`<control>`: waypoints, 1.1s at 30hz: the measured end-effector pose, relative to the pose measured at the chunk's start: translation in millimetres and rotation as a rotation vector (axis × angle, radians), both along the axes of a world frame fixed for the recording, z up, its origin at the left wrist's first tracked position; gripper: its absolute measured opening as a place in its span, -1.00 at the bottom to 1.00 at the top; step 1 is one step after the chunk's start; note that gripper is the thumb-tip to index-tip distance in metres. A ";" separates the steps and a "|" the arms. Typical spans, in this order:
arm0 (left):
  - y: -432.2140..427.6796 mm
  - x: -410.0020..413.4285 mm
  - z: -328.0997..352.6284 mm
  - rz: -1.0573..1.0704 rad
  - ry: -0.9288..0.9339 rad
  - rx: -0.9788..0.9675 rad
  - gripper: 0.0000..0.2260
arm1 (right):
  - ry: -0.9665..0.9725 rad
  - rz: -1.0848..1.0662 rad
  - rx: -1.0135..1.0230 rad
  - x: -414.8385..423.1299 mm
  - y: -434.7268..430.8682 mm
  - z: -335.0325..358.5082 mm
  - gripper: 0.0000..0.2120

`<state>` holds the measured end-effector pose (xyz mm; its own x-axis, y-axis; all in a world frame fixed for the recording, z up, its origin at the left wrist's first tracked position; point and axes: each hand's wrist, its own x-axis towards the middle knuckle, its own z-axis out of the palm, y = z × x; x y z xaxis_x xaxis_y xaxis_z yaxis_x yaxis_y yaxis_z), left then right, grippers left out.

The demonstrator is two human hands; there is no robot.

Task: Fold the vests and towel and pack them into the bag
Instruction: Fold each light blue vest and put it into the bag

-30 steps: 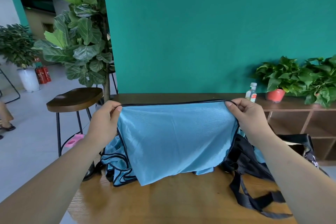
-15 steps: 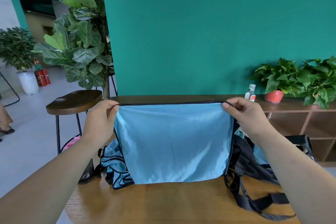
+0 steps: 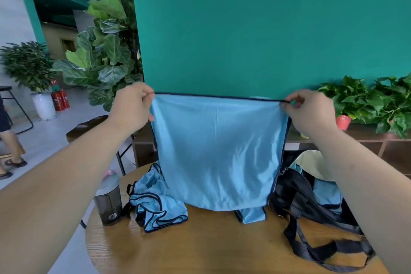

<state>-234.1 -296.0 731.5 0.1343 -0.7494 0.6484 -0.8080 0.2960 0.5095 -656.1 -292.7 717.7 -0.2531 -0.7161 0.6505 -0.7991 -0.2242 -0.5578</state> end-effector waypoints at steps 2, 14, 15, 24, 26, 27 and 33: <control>5.5 -9.5 19.7 -0.031 0.198 -0.035 -0.89 | -0.131 -0.017 -0.032 6.2 2.9 19.4 -0.86; 10.3 -14.6 73.2 -0.121 0.292 -0.631 -0.91 | -0.768 0.365 -0.416 55.7 33.2 89.0 -0.97; 7.3 -12.8 73.9 -0.106 0.287 -0.645 -0.91 | -0.767 0.373 -0.430 57.3 32.1 90.1 -0.97; -61.3 7.6 37.1 -0.033 0.244 -0.143 -0.91 | -0.781 0.349 -0.121 56.2 -44.7 52.2 -0.93; -80.6 8.9 27.1 0.006 0.183 -0.029 -0.90 | -0.793 0.366 -0.009 53.9 -70.9 40.3 -0.90; -87.9 7.7 25.2 0.029 0.142 -0.014 -0.89 | -0.794 0.374 0.014 52.3 -82.4 36.0 -0.89; -117.1 0.3 48.3 -0.150 0.201 -0.293 -0.88 | -0.828 0.432 -0.194 49.4 -119.8 49.6 -0.93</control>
